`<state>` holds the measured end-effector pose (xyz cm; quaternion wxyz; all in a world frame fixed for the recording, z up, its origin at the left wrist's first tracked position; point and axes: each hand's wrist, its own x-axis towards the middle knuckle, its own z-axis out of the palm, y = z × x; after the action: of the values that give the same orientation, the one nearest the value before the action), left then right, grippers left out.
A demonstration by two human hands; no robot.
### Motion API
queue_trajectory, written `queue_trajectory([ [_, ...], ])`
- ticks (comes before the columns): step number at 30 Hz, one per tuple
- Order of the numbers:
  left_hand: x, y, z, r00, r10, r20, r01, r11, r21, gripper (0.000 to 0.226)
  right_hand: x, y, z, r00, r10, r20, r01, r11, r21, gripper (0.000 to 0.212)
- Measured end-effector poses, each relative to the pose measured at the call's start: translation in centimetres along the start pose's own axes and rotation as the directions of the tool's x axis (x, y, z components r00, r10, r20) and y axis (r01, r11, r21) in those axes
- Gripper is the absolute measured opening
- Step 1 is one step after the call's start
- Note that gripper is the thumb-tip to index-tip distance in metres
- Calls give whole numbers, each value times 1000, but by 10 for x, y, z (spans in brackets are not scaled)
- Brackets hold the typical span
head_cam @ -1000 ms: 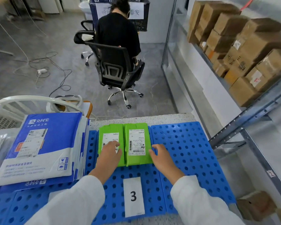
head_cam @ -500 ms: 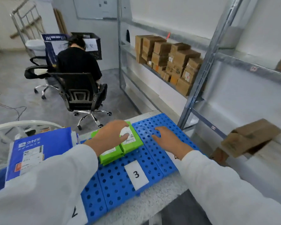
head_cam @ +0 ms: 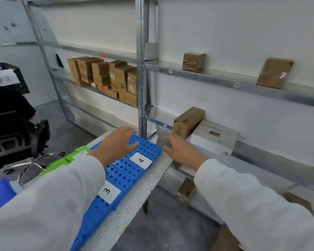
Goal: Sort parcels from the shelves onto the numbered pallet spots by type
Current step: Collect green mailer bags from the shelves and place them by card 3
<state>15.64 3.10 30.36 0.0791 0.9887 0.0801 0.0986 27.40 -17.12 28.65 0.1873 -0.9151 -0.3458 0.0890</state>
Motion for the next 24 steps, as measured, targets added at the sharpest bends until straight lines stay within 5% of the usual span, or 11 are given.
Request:
queue_trajectory([
  [10, 23, 201, 32, 966, 258, 24, -257, 966, -36, 50, -140, 132, -75, 971, 212, -113, -205, 976, 70, 41],
  [24, 15, 406, 114, 925, 337, 177, -308, 935, -176, 51, -290, 310, -86, 886, 453, -101, -434, 885, 166, 46],
])
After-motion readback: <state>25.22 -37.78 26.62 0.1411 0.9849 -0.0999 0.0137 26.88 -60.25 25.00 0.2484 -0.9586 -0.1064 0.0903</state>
